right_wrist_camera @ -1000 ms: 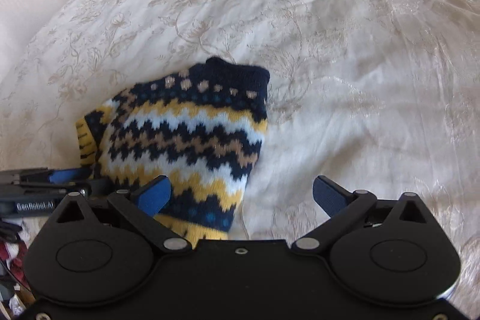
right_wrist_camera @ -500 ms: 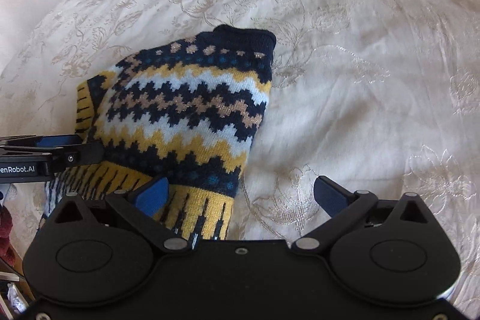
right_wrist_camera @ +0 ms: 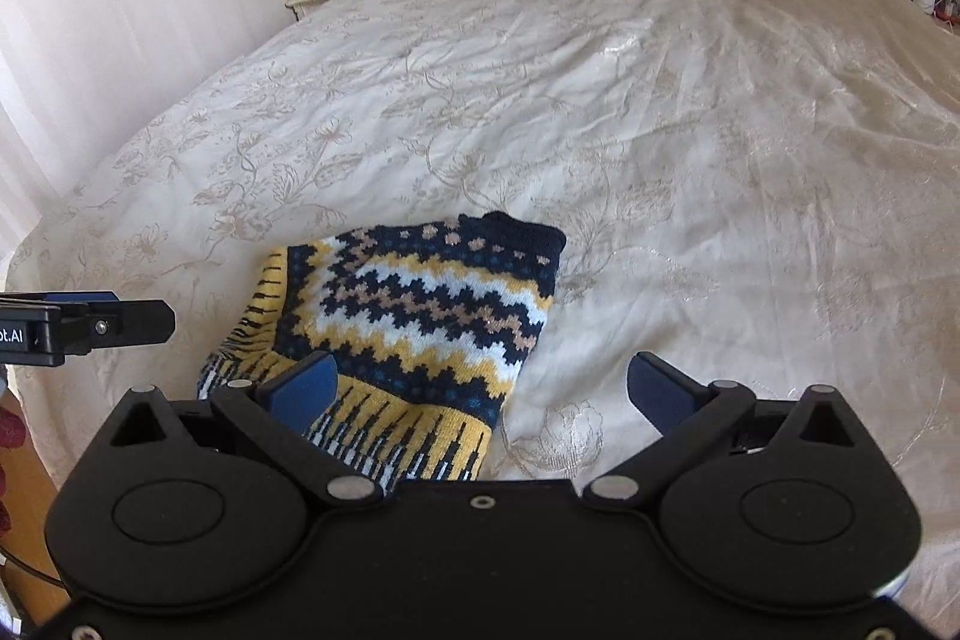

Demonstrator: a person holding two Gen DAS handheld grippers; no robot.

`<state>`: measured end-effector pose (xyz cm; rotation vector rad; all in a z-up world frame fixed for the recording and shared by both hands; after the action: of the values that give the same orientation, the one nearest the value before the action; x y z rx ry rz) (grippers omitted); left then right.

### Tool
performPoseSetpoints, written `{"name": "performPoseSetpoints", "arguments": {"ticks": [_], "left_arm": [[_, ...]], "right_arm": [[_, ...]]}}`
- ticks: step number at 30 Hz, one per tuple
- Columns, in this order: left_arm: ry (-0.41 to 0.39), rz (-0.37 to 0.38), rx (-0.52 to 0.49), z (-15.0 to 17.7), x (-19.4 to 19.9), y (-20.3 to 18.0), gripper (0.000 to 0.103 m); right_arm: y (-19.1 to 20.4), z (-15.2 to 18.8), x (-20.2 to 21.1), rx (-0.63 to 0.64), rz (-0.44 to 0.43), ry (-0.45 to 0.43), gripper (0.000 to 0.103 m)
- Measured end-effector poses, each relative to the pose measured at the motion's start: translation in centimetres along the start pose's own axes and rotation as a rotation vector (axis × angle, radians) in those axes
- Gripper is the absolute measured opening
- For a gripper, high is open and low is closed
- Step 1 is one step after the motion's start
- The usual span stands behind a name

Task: Fold small clothes

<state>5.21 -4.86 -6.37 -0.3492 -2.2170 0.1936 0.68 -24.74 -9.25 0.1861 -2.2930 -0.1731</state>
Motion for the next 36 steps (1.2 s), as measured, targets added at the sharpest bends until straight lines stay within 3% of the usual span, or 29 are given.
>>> {"name": "performPoseSetpoints", "arguments": {"ticks": [8, 14, 18, 21, 27, 36], "left_arm": [[-0.156, -0.091, -0.063, -3.2, 5.9, -2.4, 0.099], [-0.230, -0.173, -0.099, -3.7, 9.1, -3.3, 0.099], [-0.145, -0.224, -0.097, -2.5, 9.1, -3.0, 0.099], [-0.053, -0.251, -0.095, -0.6, 9.1, -2.2, 0.098], [0.076, -0.238, -0.074, 3.7, 9.4, -0.9, 0.098], [0.130, -0.259, -0.072, 6.7, 10.6, 0.4, 0.098]], "right_arm": [[0.9, -1.7, 5.1, 0.021, -0.018, -0.139, 0.102], [2.0, -1.4, 7.6, 0.017, 0.062, -0.167, 0.102], [2.6, -0.2, 9.1, -0.063, 0.110, -0.155, 0.102], [3.0, 1.0, 9.4, -0.163, 0.107, -0.075, 0.102], [4.8, 3.2, 10.5, -0.159, 0.145, 0.002, 0.102], [7.2, 5.3, 12.0, -0.124, 0.181, 0.029, 0.102]]}}
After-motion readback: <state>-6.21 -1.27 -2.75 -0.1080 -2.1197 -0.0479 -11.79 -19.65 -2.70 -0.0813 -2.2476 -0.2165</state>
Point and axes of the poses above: each gripper's, at about its wrist camera, not at the fingertips, and x roughly against the way its jaws point, y to its left, z to its underside, the point moved 7 cm from there along -x, roughly the way its jaws point, and after that the axes turned 5 degrees about x, right-handed, at the moved point
